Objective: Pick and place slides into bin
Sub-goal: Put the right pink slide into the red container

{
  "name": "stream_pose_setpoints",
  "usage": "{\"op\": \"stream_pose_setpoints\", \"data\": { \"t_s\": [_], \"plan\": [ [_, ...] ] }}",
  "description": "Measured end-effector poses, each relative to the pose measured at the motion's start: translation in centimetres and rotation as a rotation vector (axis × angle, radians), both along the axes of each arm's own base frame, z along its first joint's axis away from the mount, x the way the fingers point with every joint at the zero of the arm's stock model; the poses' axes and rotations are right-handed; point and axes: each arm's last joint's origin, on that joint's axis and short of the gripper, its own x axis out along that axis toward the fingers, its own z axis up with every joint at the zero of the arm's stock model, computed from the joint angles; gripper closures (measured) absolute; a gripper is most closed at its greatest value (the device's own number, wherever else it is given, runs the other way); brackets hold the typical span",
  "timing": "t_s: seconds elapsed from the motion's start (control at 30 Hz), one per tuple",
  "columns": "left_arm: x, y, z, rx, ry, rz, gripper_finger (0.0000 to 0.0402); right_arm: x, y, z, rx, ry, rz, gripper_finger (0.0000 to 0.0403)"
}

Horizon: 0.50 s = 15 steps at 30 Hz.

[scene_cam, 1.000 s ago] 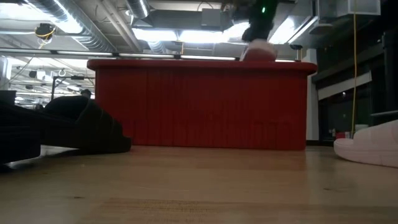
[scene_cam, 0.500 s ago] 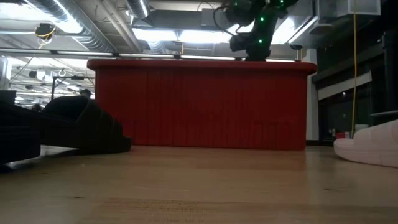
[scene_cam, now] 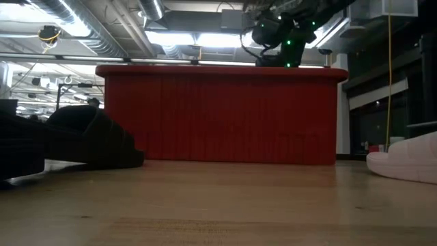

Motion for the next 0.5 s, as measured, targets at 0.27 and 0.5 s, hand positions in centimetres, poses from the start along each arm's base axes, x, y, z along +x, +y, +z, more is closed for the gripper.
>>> {"op": "stream_pose_setpoints", "data": {
  "t_s": [0.27,0.5],
  "plan": [
    [0.0,0.0,0.0,-0.010,-0.008,0.018,0.0400,-0.4,-0.1,-2.0,0.000,0.025,0.020,0.0393],
    [0.0,0.1,0.0,-0.012,-0.012,0.023,0.0400,-1.1,-0.7,-2.8,0.069,-0.004,0.029,0.0393]
  ]
}}
